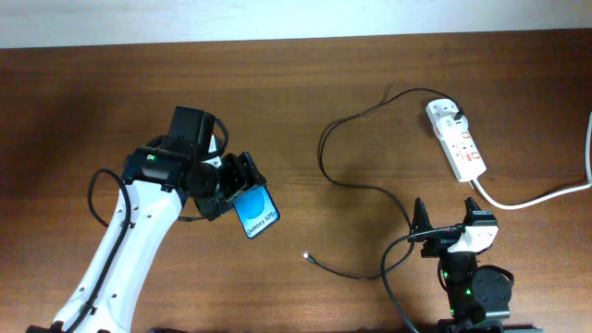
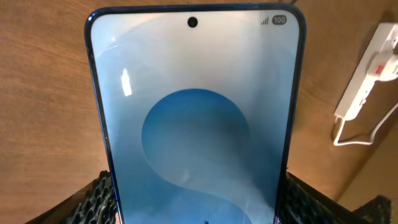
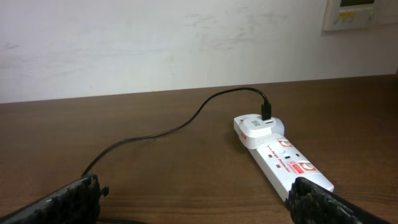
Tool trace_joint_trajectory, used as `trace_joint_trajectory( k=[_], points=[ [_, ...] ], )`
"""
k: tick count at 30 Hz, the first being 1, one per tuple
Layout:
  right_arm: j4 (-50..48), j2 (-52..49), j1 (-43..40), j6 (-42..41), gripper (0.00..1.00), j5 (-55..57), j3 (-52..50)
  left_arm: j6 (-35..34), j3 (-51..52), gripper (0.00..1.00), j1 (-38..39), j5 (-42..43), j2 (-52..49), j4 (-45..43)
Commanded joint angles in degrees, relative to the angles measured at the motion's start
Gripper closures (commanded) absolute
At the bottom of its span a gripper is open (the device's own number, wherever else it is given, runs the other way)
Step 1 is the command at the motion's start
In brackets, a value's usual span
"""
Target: Plug charger to phone and switch on socket
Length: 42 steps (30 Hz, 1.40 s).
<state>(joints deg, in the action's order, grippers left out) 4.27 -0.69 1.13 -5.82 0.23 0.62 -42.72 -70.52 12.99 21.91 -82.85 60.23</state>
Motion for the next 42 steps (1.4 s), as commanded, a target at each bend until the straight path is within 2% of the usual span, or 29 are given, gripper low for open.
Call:
trace_joint_trajectory(
  k=[1, 5, 7, 11, 13, 14, 17, 20, 22, 23, 25, 26, 29, 32, 35, 37, 39, 42],
  points=[
    [0.3, 0.3, 0.4, -0.2, 0.02, 0.9, -0.3, -7.8, -1.3, 0.72, -0.4, 1.3, 1.5, -0.1],
    [0.2, 0.3, 0.4, -0.3, 0.02, 0.7, -0.3, -15.8, -1.3, 0.73, -0.4, 1.3, 1.4, -1.0],
    [0.0, 0.3, 0.4, -0.9, 0.02, -3.1, -0.3, -18.7, -1.3, 0.71, -0.4, 2.3, 1.4, -2.8],
    [-0.8, 0.3, 0.4, -18.3, 0.02, -13.5, -0.3, -23.7, -1.3, 0.71, -0.4, 5.0, 1.4, -3.0],
    [-1.3, 0.3, 0.4, -23.5, 0.02, -21.6, -0.3, -23.7, -1.3, 0.70, -0.4, 6.2, 1.4, -2.9],
    [-1.5, 0.3, 0.4, -24.7, 0.02, -29.3, -0.3, -23.9, -1.3, 0.70, -0.4, 7.7, 1.4, -2.9],
    [-0.6, 0.3, 0.4, -24.7, 0.02, -44.3, -0.3, -23.8, -1.3, 0.70, -0.4, 10.4, 1.4, -2.7],
    [0.2, 0.3, 0.4, -24.7, 0.02, -51.4, -0.3, -23.2, -1.3, 0.69, -0.4, 11.3, 1.4, -2.7],
    [0.3, 0.3, 0.4, -26.7, 0.02, -52.3, -0.3, -23.2, -1.3, 0.69, -0.6, 10.9, 1.4, -2.7],
    [0.3, 0.3, 0.4, -29.0, 0.01, -52.3, -0.3, -23.2, -1.3, 0.69, -0.7, 11.1, 1.4, -2.6],
    [1.0, 0.3, 0.4, -46.1, 0.02, -57.1, -0.3, -23.2, -1.3, 0.69, -0.7, 11.3, 1.4, -2.6],
    [1.4, 0.3, 0.4, -49.9, 0.02, -59.8, -0.3, -23.2, -1.3, 0.69, -0.7, 11.4, 1.4, -2.6],
    [1.6, 0.3, 0.4, -50.2, 0.02, -65.5, -0.3, -23.2, -1.3, 0.69, -0.7, 11.1, 1.4, -2.4],
    [1.3, 0.3, 0.4, -50.2, 0.02, -64.1, -0.3, -23.2, -1.3, 0.69, -0.6, 11.4, 1.4, -2.4],
    [2.0, 0.3, 0.4, -41.9, 0.02, -62.0, -0.3, -21.9, -1.3, 0.69, -0.6, 11.3, 1.4, -2.5],
    [1.7, 0.1, 0.4, -40.5, 0.02, -58.2, -0.3, -21.5, -1.3, 0.69, -0.6, 11.4, 1.4, -2.6],
    [0.9, -2.0, 0.4, -39.8, 0.02, -54.6, -0.3, -20.6, -1.3, 0.69, -0.6, 11.3, 1.4, -2.7],
    [-0.1, -11.3, 0.4, -35.0, 0.02, -51.4, -0.3, -20.7, -1.3, 0.70, -0.6, 11.8, 1.4, -2.7]
  ],
)
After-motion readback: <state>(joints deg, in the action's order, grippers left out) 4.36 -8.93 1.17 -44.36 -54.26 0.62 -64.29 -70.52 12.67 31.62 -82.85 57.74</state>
